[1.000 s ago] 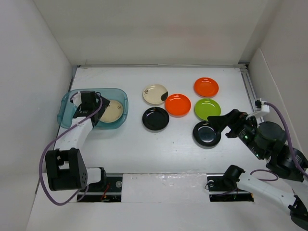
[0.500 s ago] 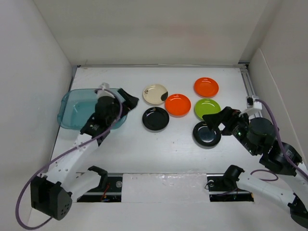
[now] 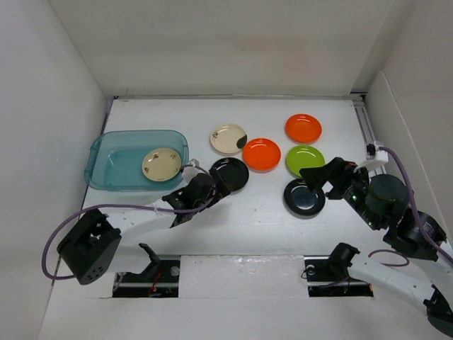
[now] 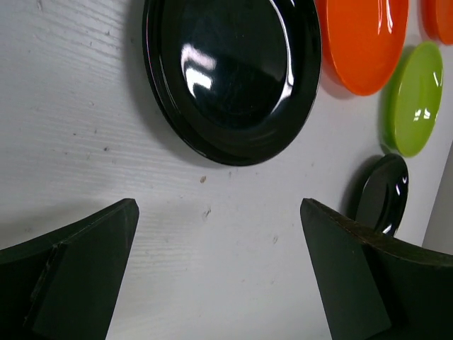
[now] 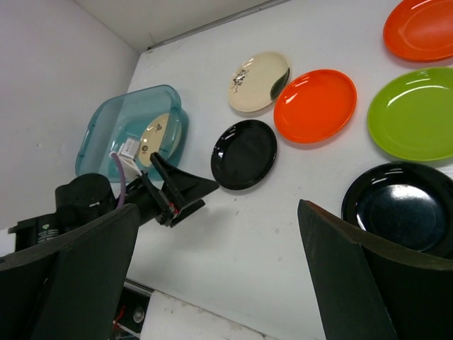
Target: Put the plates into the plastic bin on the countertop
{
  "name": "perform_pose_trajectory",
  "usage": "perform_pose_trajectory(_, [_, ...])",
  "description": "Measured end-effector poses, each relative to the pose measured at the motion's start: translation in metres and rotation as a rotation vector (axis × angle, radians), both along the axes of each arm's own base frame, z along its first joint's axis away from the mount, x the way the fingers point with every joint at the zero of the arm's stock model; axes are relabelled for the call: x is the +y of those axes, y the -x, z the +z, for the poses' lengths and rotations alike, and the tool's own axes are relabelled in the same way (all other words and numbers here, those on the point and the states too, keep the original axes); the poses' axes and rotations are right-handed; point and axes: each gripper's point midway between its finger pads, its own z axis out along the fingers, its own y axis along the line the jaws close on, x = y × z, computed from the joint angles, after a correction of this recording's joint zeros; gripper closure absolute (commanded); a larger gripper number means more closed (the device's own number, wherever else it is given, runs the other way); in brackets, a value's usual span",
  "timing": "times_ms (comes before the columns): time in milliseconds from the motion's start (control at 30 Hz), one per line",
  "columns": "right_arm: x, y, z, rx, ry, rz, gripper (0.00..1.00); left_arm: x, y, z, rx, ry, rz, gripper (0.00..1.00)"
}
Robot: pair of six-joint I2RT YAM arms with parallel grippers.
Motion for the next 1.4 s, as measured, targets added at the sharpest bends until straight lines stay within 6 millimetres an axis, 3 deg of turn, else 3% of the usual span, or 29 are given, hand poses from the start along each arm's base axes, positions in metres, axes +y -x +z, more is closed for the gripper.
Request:
perform_pose_trajectory(133, [-0.002,0.003,0.003,-0.009,-0.012,0.005,0.01,0.001,-0.013,-0.012,-0.005,0.002,0.079,0.03])
perform_pose_trajectory(200, [-0.002,0.004,0.004,-0.012,-0.015,0.007,0.01,0.002,-0.018,-0.023,0.012,-0.015,0.107,0.11])
perform_pose_trajectory(433, [-0.002,0.006,0.004,-0.014,-0.017,0.015,0.01,-0.011,-0.047,-0.027,0.012,0.019,0.193,0.35])
perform_pose_trajectory(500, [-0.003,0.006,0.003,-0.013,-0.011,0.016,0.01,-0.012,-0.05,-0.029,0.018,0.027,0.212,0.51])
perform_pose_trajectory(567, [-0.003,0.006,0.002,-0.011,-0.007,0.016,0.01,-0.01,-0.051,-0.035,0.035,0.017,0.226,0.59])
perform_pose_trajectory(633, [-0.003,0.006,0.002,-0.009,-0.005,0.016,0.01,-0.008,-0.052,-0.037,0.043,0.017,0.237,0.76])
perform_pose_trajectory(767, [-0.004,0.007,0.001,-0.009,0.001,0.017,0.01,-0.004,-0.051,-0.045,0.068,0.007,0.255,0.97])
perform_pose_trajectory(967, [-0.004,0.007,0.001,-0.01,0.004,0.018,0.01,-0.006,-0.051,-0.041,0.077,0.027,0.257,1.0])
perform_pose_trajectory(1100, [-0.004,0.007,0.001,-0.01,0.004,0.018,0.01,0.001,-0.046,-0.019,0.051,0.018,0.241,1.0])
perform_pose_trajectory(1200, [-0.004,0.007,0.001,-0.01,0.004,0.018,0.01,0.008,-0.043,0.013,-0.002,-0.008,0.209,1.0])
perform_pose_trajectory(1333, [-0.004,0.007,0.001,-0.011,0.004,0.019,0.01,0.013,-0.064,0.086,-0.12,0.045,0.191,1.0])
perform_pose_trajectory(1400, [-0.004,0.007,0.001,-0.01,0.003,0.022,0.01,0.036,-0.083,0.124,-0.19,0.09,0.237,1.0])
